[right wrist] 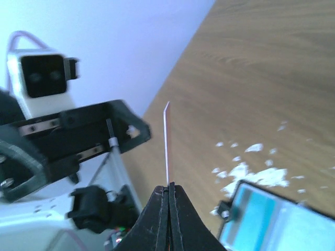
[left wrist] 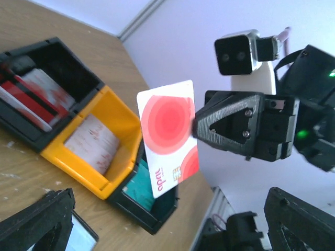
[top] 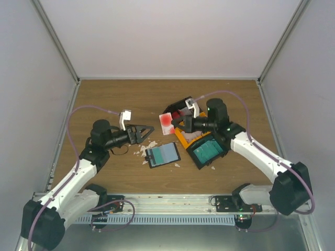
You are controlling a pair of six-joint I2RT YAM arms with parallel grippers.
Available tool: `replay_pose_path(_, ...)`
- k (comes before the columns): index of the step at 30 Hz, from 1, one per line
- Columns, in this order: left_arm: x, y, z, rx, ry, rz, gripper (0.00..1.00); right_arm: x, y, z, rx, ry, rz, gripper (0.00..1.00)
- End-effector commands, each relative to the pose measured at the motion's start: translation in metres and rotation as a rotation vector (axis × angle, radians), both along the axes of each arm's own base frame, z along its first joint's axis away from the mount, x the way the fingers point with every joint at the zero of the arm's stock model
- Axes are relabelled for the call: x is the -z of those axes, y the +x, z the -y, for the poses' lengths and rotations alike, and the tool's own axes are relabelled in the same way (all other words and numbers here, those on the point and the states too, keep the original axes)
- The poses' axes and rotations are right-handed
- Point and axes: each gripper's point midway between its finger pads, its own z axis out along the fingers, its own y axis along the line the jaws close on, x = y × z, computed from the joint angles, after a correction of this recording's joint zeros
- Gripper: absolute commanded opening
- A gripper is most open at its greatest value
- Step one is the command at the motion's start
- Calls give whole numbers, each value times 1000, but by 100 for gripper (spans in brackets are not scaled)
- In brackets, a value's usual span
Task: Put the credit cards into the card holder
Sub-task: Pick up the credit card from the storage box.
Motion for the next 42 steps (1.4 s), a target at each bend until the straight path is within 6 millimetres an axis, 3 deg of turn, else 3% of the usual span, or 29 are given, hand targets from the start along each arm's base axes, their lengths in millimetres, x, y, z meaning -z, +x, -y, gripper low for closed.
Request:
replay_pose_path(1,-21,-23,9,115,-134,7,98,-46,-40,-9,-170,249,31,0)
replay_pose_path(6,-30,-38,14,194,-194,-11,85,-55,-63,-3,-209,328,24,1)
replay_pose_path(12,-38,-52,24,276,-235,9,65,-57,-76,-7,-253,355,7,1)
replay_pose_path(16,-45,-61,33,331,-242,39,60,-60,-80,-10,-271,356,12,1)
replay_pose_path(28,-41,-61,46,358,-232,38,22,-52,-85,-19,-314,356,-15,0)
replay_pose_path(32,-34,-56,46,329,-223,23,0,-42,-82,-19,-293,326,-29,1)
replay_pose_path(34,-26,-51,44,295,-202,10,0,-31,-74,-18,-245,268,-41,3)
replay_pose_path(36,-11,-43,42,238,-161,-27,0,-15,-61,-14,-163,175,-34,21)
replay_pose_path(37,0,-38,39,197,-132,-60,0,-6,-53,-10,-108,124,-27,32)
replay_pose_path(39,27,-28,33,118,-75,-140,0,17,-40,2,-1,5,-30,42)
replay_pose_path(42,67,-25,28,63,-13,-246,0,57,-30,15,128,-177,-41,48)
